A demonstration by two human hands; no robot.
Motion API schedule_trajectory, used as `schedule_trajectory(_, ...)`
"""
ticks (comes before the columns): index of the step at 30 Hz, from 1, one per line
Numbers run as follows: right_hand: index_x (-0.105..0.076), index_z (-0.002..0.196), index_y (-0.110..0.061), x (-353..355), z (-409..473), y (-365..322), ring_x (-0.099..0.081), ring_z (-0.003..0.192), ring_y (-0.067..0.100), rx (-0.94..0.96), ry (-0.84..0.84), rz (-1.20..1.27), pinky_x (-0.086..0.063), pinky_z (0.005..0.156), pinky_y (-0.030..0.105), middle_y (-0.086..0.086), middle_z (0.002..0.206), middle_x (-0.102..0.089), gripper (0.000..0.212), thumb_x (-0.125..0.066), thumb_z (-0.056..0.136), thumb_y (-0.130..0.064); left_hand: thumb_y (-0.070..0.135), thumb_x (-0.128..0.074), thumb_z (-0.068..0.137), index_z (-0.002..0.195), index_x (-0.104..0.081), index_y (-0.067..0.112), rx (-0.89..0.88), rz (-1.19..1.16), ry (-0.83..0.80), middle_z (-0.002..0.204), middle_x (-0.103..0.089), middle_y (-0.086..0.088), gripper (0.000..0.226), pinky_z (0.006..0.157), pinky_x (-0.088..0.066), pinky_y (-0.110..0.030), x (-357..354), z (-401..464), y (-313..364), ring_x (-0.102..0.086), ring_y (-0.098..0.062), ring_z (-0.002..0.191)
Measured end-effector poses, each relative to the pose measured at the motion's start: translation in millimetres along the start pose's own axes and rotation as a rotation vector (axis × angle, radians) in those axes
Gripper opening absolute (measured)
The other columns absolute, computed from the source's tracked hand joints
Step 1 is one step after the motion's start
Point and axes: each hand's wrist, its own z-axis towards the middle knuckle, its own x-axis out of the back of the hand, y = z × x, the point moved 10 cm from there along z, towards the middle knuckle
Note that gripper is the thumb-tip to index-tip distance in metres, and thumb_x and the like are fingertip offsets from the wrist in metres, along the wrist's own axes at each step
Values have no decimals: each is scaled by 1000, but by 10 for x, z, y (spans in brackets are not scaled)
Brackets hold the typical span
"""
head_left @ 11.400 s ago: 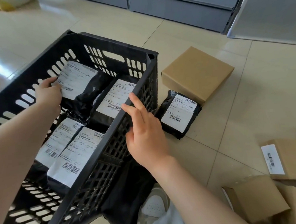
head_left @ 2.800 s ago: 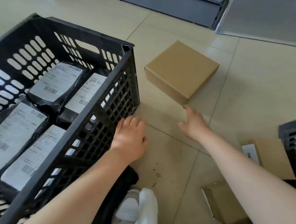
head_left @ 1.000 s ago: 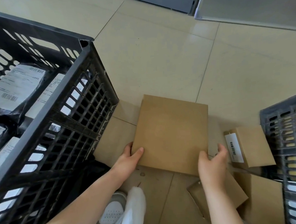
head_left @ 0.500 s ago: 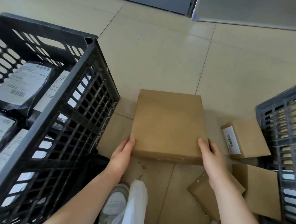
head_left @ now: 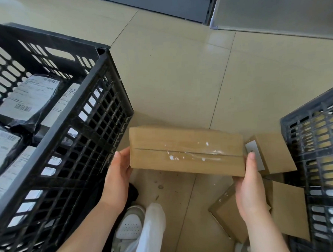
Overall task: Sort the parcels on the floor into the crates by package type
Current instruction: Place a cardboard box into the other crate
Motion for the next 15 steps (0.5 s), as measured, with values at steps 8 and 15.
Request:
schedule_trajectory(8,-59,109,-45,-158,38,-183,-55,125,5,130,-7,115,-35,117,35,-16,124,-64,37,-38,88,-67,47,-30,96,141,-52,20,-20,26,-60,137,-61,-2,56,113,-35,-46,-78,75,59,-53,-19,130)
schedule_trajectory(15,-60,108,-51,-165,177,-151,-60,112,-1,170,-2,-74,-42,101,28,-22,114,-67,19,-43,100,-56,22,-50,101,141,-49,32,-56,176,-79,137,-56,7,42,110,-41,-35,-124,147,91,-53,-6,126)
